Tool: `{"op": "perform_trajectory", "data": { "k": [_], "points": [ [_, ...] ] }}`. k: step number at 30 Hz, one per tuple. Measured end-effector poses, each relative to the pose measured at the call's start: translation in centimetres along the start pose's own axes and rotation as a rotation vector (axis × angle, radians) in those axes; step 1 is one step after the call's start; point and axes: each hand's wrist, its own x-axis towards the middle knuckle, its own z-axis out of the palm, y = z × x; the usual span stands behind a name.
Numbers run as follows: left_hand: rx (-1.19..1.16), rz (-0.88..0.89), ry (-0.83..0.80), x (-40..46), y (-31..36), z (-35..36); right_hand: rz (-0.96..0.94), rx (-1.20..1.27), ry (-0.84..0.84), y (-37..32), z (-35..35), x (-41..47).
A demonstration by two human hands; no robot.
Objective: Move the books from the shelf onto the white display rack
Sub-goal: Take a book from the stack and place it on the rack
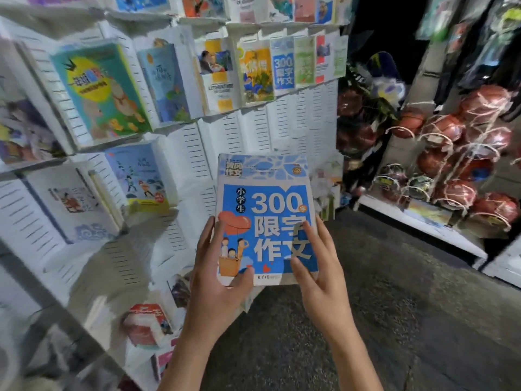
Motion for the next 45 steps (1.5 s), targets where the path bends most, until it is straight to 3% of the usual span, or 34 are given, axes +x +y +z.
{"op": "perform_trajectory", "data": {
  "k": [10, 20, 25, 36, 41, 45],
  "points": [
    [0.018, -0.053, 0.104, 10.6, -9.0, -0.1, 0.087, -0.095, -0.150, 5.0, 5.3, 14.0],
    [-0.054, -0.129, 0.076, 19.7, -17.7, -0.2, 0.181, -0.062, -0.282, 12.9, 11.9, 26.2],
    [-0.083, -0.192, 0.094, 21.9, -20.5, 0.0, 0.310, 0.116, -0.342, 16.4, 13.6, 30.2],
    [0.052, -0.234, 0.249, 27.6, -25.7, 1.5, 0.090, 0.149, -0.485, 21.2, 18.7, 37.4],
    [0.148, -0.363, 0.324, 30.1, -28.1, 2.9, 0.006, 0.135, -0.575, 24.0, 19.9, 40.3],
    [0.235, -0.396, 0.393, 31.1, -28.8, 4.5, -0.247, 0.054, -0.535, 25.8, 20.6, 41.7]
  ]
}}
